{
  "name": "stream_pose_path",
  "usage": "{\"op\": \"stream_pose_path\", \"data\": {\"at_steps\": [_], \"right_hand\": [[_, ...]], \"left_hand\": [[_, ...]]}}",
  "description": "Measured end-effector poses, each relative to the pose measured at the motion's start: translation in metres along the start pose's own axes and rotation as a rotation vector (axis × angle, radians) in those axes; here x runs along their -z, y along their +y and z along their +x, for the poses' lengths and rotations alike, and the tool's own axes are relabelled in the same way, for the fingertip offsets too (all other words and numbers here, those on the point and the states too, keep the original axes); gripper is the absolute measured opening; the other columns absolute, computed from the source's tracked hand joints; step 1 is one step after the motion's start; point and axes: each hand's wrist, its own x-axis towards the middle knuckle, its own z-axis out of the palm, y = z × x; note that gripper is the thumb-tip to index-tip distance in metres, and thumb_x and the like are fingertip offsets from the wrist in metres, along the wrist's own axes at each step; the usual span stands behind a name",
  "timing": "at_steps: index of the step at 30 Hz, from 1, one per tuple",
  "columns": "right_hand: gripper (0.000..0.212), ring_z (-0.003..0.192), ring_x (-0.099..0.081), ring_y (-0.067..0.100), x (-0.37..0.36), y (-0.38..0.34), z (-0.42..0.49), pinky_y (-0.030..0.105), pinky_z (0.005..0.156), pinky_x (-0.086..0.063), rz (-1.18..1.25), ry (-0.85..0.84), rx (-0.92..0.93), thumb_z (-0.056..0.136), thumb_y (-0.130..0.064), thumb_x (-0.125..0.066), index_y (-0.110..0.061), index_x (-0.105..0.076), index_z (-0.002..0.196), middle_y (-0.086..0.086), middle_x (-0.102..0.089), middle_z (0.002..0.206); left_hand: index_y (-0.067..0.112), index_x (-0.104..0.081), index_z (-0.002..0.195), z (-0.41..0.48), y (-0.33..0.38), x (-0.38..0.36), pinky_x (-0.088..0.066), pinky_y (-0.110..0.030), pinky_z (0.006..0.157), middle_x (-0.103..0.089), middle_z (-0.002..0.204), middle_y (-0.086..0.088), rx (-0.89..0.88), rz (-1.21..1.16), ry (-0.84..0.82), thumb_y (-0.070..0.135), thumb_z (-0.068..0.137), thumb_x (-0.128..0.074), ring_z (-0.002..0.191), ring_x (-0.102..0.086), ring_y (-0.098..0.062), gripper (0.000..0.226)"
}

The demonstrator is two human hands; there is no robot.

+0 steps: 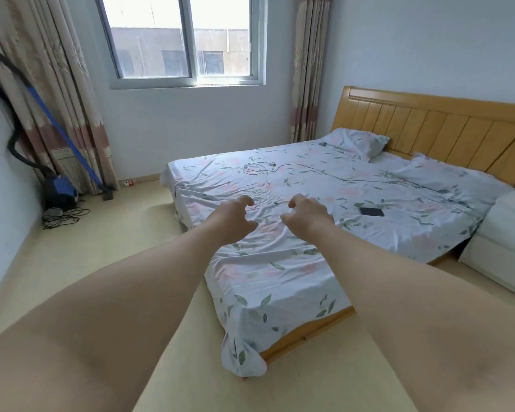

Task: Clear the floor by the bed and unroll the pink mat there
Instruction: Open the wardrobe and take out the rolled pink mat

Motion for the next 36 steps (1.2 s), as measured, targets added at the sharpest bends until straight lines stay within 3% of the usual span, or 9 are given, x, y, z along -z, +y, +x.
{"op": "stream_pose_path", "data": {"at_steps": [6,12,20,24,26,33,36], "right_hand": [[0.04,0.123,-0.043,0.03,0.023,0.063,0.086,0.04,0.099,-0.038,-0.02,0.023,-0.13,0.095,-0.033,-0.043,-0.017,-0.043,0.132,0.01,-0.041,0.138],[0.04,0.118,-0.045,0.03,0.048,0.116,0.18,0.041,0.098,-0.041,-0.016,0.112,-0.304,0.095,-0.034,-0.042,-0.017,-0.042,0.131,0.009,-0.042,0.136],[0.037,0.12,-0.044,0.028,0.096,0.188,0.268,0.038,0.095,-0.041,-0.007,0.249,-0.515,0.094,-0.033,-0.042,-0.019,-0.046,0.128,0.006,-0.046,0.135],[0.02,0.102,-0.054,0.026,0.125,0.254,0.279,0.035,0.084,-0.042,0.06,0.37,-0.655,0.091,-0.032,-0.042,-0.019,-0.052,0.103,0.005,-0.058,0.113],[0.02,0.097,-0.054,0.026,0.148,0.29,0.286,0.037,0.086,-0.045,0.097,0.447,-0.697,0.091,-0.032,-0.043,-0.016,-0.053,0.095,0.006,-0.06,0.105],[0.031,0.114,-0.052,0.027,0.232,0.417,0.311,0.041,0.099,-0.043,0.061,0.571,-0.769,0.094,-0.034,-0.044,-0.017,-0.053,0.118,0.007,-0.055,0.124],[0.036,0.113,-0.053,0.027,0.275,0.475,0.31,0.04,0.097,-0.044,0.044,0.612,-0.818,0.095,-0.039,-0.042,-0.017,-0.052,0.122,0.006,-0.056,0.125]], "left_hand": [[0.019,-0.042,0.137,0.118,0.052,-0.04,-0.044,-0.035,0.096,-0.054,0.132,-0.01,-0.152,-0.006,-0.083,0.027,0.09,-0.061,0.115,-0.054,-0.028,0.051],[0.018,-0.041,0.137,0.243,0.101,-0.065,-0.04,-0.028,0.086,-0.053,0.132,-0.009,-0.375,0.009,-0.142,0.027,0.09,-0.06,0.113,-0.054,-0.025,0.051],[0.018,-0.04,0.138,0.378,0.209,-0.099,-0.044,-0.032,0.087,-0.05,0.135,-0.01,-0.667,0.06,-0.256,0.027,0.092,-0.056,0.114,-0.053,-0.026,0.05],[0.019,-0.04,0.138,0.408,0.269,-0.138,-0.049,-0.036,0.089,-0.052,0.132,-0.008,-0.784,0.05,-0.346,0.027,0.092,-0.056,0.108,-0.056,-0.025,0.05],[0.019,-0.04,0.138,0.426,0.31,-0.159,-0.049,-0.034,0.087,-0.052,0.131,-0.008,-0.836,0.03,-0.367,0.027,0.092,-0.057,0.108,-0.055,-0.024,0.05],[0.017,-0.039,0.139,0.46,0.467,-0.214,-0.045,-0.022,0.067,-0.053,0.128,-0.005,-1.015,-0.056,-0.378,0.026,0.093,-0.055,0.091,-0.055,-0.017,0.049],[0.017,-0.039,0.14,0.472,0.542,-0.242,-0.044,-0.025,0.078,-0.051,0.133,-0.006,-1.064,-0.051,-0.405,0.027,0.093,-0.055,0.106,-0.055,-0.021,0.051]]}}
